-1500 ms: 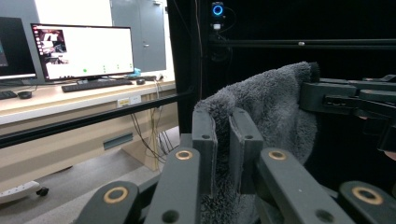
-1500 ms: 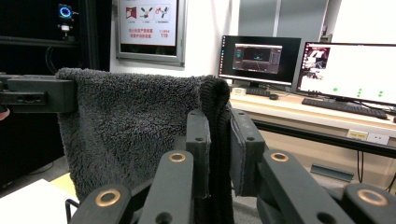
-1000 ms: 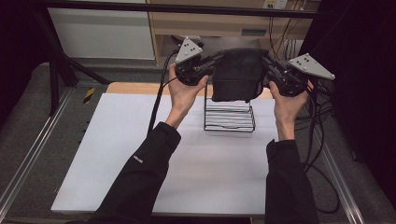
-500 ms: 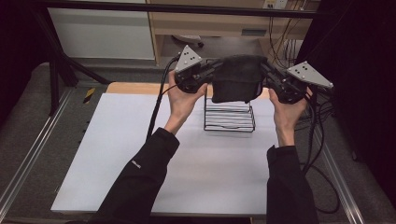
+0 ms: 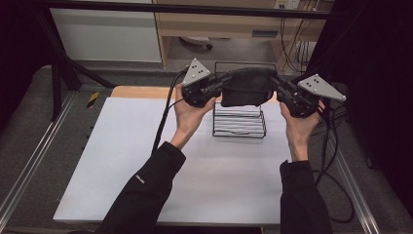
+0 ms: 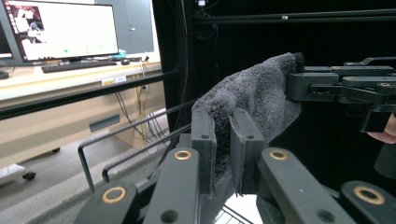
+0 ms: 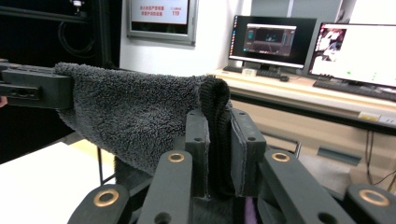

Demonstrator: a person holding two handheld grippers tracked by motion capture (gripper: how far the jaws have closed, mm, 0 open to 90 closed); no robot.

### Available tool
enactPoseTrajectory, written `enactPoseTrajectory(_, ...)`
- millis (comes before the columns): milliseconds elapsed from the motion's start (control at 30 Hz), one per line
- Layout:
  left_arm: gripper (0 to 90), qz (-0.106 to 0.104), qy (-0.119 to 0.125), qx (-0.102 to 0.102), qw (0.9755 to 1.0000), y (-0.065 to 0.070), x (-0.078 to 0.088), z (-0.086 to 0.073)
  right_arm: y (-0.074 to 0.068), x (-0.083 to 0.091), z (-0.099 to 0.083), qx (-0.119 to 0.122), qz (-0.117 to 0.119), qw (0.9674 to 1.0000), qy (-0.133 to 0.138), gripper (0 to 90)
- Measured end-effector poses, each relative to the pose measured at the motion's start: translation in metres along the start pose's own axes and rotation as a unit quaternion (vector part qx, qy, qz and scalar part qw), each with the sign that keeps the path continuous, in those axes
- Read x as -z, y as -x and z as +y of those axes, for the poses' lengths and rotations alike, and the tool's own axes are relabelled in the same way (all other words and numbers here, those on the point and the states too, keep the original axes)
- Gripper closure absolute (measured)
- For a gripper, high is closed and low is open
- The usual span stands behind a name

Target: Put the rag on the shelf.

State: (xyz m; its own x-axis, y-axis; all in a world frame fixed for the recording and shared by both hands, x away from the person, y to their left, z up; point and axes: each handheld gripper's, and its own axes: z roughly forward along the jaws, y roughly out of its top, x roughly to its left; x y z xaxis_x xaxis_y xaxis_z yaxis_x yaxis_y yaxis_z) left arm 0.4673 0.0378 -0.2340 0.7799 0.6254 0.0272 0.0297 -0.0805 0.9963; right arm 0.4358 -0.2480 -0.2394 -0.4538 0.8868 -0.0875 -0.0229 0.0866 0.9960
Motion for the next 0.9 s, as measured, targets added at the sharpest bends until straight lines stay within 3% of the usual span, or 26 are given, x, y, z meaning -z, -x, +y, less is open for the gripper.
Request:
enactPoseTrajectory(500,72.7,-0.005,-0.045,-0.006,0.9989,0.011,0.006,-0.012,-0.005,0.013,-0.005,0.002,0.006,0.9986,-0.053,72.8)
enactPoseTrajectory(900,62.0,0.002,-0.098,-0.013,0.9951,0.02,0.007,-0.033,-0.011,0.024,-0.017,-0.001,0.005,0.9933,-0.115,61.7)
